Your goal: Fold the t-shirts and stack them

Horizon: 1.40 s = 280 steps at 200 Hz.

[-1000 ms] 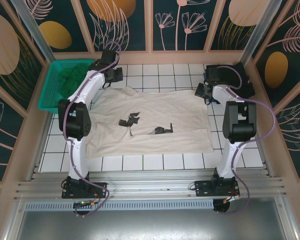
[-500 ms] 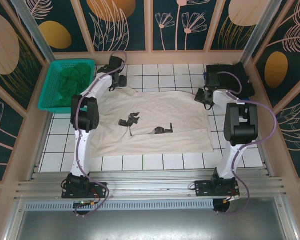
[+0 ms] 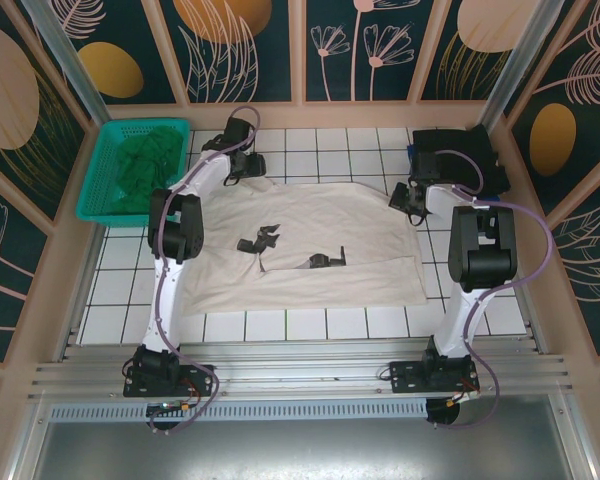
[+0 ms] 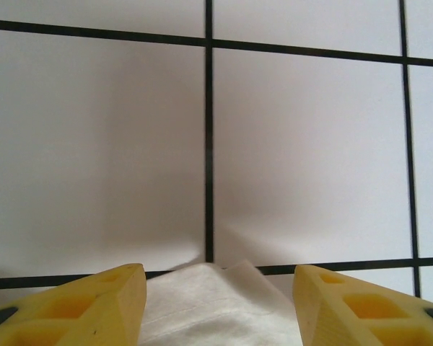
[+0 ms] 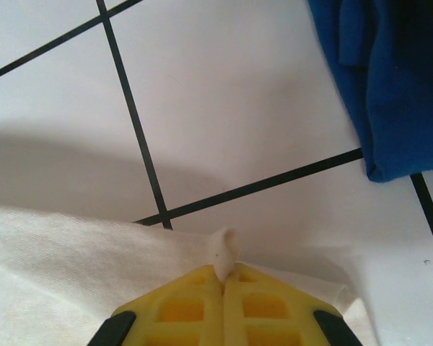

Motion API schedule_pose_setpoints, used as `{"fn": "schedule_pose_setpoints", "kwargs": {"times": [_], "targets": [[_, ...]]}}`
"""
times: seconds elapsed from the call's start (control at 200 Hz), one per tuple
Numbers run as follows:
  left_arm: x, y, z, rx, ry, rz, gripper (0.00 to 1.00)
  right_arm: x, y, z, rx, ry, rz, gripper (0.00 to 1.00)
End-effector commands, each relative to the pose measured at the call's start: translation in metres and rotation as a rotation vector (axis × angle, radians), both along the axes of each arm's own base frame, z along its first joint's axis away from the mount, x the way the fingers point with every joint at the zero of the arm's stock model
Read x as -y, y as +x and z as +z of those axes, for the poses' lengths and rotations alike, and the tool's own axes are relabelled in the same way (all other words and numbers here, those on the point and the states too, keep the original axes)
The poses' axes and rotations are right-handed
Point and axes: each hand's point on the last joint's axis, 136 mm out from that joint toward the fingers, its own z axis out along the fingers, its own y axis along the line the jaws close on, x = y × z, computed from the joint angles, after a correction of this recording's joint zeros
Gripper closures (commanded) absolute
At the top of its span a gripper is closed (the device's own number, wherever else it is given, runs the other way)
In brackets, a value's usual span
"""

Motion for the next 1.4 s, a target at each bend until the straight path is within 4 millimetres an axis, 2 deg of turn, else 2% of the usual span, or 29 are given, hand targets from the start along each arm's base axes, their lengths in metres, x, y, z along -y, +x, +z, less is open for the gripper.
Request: {"fn": "schedule_pose_setpoints", "kwargs": {"times": [0.0, 0.09, 0.165, 0.22, 0.32, 0.51, 0.591, 0.666, 0.746, 0.801, 0.876, 0.981, 0.996, 1.006, 1.076, 1.196, 1.246, 1.256, 1.396], "targets": [[0.012, -0.002, -0.023, -0.027, -0.015, -0.019, 0.48, 0.002, 0.0, 0.001, 0.015, 0.019, -0.009, 1.0], [0.016, -0.003, -0.027, -0.033, -0.021, -0.03, 0.55, 0.004, 0.0, 0.005, 0.023, 0.018, -0.011, 1.0], [0.019, -0.005, -0.024, -0.038, -0.024, -0.04, 0.73, 0.007, -0.002, 0.011, 0.031, 0.018, -0.016, 1.0], [0.018, -0.006, -0.017, -0.034, -0.022, -0.042, 0.82, 0.009, -0.002, 0.016, 0.038, 0.018, -0.019, 1.0], [0.013, -0.008, 0.002, -0.019, 0.0, -0.031, 1.0, 0.013, -0.005, 0.024, 0.051, 0.022, -0.028, 1.0], [0.005, -0.021, 0.069, 0.062, 0.012, -0.01, 1.0, 0.017, -0.014, 0.034, 0.061, 0.044, -0.039, 1.0], [0.003, -0.035, 0.095, 0.096, 0.024, -0.006, 1.0, 0.017, -0.02, 0.037, 0.062, 0.058, -0.041, 1.0], [0.003, -0.054, 0.111, 0.124, 0.039, -0.001, 1.0, 0.016, -0.026, 0.039, 0.065, 0.069, -0.039, 1.0], [0.002, -0.081, 0.113, 0.12, 0.054, 0.016, 1.0, 0.015, -0.033, 0.038, 0.061, 0.079, -0.034, 1.0], [0.001, -0.104, 0.106, 0.103, 0.065, 0.028, 1.0, 0.015, -0.04, 0.036, 0.053, 0.081, -0.036, 1.0], [-0.002, -0.136, 0.093, 0.08, 0.07, 0.051, 1.0, 0.014, -0.049, 0.034, 0.049, 0.092, -0.036, 1.0], [-0.018, -0.176, 0.074, 0.048, 0.042, 0.118, 1.0, 0.013, -0.062, 0.03, 0.045, 0.112, -0.041, 1.0], [-0.019, -0.182, 0.066, 0.033, 0.04, 0.126, 1.0, 0.012, -0.063, 0.029, 0.043, 0.115, -0.04, 1.0], [-0.02, -0.184, 0.073, 0.048, 0.028, 0.13, 1.0, 0.012, -0.064, 0.029, 0.042, 0.116, -0.039, 1.0], [-0.027, -0.206, 0.063, 0.037, 0.008, 0.162, 1.0, 0.012, -0.071, 0.026, 0.038, 0.123, -0.044, 1.0], [-0.033, -0.228, 0.05, 0.021, -0.015, 0.189, 1.0, 0.016, -0.079, 0.021, 0.024, 0.111, -0.056, 1.0], [-0.033, -0.23, 0.053, 0.03, -0.022, 0.193, 1.0, 0.018, -0.082, 0.018, 0.014, 0.105, -0.063, 1.0], [-0.035, -0.235, 0.046, 0.013, -0.014, 0.194, 1.0, 0.019, -0.083, 0.018, 0.012, 0.104, -0.064, 1.0], [-0.039, -0.252, 0.03, -0.012, -0.015, 0.205, 1.0, 0.02, -0.091, 0.014, -0.003, 0.108, -0.076, 1.0]]}}
